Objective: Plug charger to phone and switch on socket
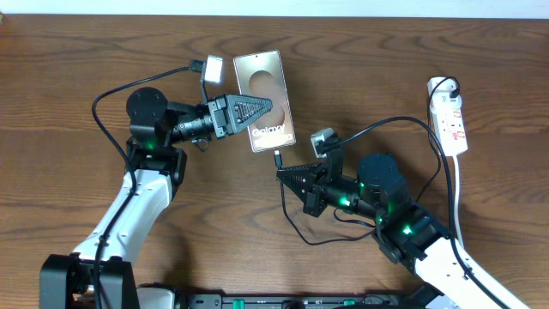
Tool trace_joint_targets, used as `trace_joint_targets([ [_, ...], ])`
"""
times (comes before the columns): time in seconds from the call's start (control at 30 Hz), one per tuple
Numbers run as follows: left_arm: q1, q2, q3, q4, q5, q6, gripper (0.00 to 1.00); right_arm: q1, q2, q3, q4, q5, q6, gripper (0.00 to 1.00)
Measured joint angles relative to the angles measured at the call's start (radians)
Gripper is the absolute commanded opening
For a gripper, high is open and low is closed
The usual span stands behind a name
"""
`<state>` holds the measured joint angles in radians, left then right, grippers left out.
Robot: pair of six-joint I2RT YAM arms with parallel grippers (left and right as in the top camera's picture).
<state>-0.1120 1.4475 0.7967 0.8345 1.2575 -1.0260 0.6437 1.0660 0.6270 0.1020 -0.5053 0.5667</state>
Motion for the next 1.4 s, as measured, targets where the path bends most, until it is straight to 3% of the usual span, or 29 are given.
trace_joint_targets([
  [1.4,-0.011,0.0,0.0,0.0,-0.008,-0.002,0.08,0.0,0.014,0.0,0.018,0.031,0.0,0.01],
])
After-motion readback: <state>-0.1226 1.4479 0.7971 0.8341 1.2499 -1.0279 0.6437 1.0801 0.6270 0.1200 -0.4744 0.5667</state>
